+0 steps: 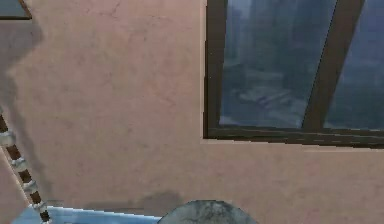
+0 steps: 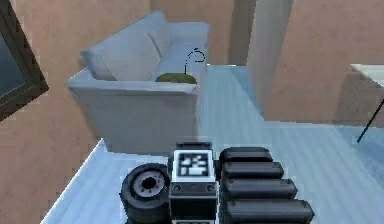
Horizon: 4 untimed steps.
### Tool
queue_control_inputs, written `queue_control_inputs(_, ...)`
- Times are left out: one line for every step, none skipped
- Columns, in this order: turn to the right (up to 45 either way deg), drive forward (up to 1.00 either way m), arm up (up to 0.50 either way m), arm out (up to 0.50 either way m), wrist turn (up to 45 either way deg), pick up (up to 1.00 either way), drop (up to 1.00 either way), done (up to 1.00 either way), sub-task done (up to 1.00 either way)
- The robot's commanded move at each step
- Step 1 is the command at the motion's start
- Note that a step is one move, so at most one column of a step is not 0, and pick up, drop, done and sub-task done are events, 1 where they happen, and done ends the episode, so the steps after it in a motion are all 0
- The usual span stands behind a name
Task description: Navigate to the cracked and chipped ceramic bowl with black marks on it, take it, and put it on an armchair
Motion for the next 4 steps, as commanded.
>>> queue_control_inputs(-45.0, 0.00, 0.00, 0.00, 0.0, 0.00, 0.00, 0.00, 0.00)
queue_control_inputs(-42.0, 0.00, 0.00, 0.00, 0.0, 0.00, 0.00, 0.00, 0.00)
queue_control_inputs(-45.0, 0.00, 0.00, 0.00, 0.0, 0.00, 0.00, 0.00, 0.00)
queue_control_inputs(-45.0, 0.00, 0.00, 0.00, 0.0, 0.00, 0.00, 0.00, 0.00)
